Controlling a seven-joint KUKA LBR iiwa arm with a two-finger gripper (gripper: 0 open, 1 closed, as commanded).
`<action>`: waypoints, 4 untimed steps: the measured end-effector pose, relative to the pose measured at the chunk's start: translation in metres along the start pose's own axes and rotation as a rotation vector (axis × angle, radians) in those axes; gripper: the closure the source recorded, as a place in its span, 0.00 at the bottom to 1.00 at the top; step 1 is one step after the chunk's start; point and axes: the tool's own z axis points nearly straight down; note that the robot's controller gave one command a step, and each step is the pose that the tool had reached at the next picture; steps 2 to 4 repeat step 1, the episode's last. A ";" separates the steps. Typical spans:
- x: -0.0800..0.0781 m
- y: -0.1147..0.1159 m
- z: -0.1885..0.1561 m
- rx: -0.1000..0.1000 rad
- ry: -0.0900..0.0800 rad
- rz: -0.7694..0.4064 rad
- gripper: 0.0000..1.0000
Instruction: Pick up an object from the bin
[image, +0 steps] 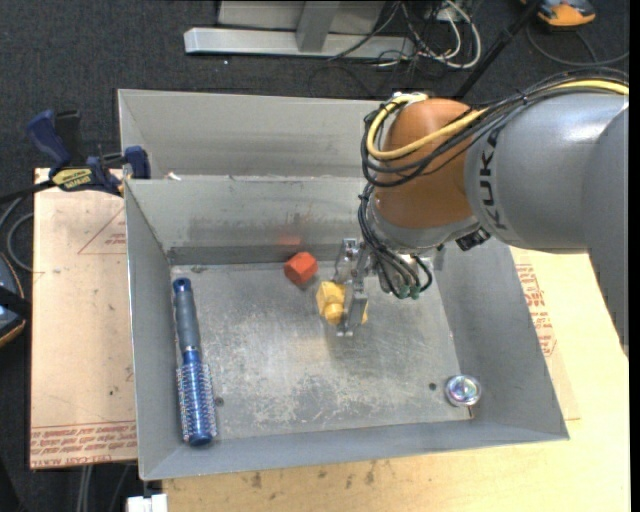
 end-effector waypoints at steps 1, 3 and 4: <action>-0.007 -0.005 -0.130 0.000 -0.001 0.003 1.00; -0.007 -0.005 -0.130 0.000 -0.001 0.003 1.00; -0.007 -0.005 -0.130 0.000 -0.001 0.003 1.00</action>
Offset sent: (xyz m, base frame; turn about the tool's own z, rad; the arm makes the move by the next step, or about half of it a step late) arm 0.0032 -0.0054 0.1251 0.0015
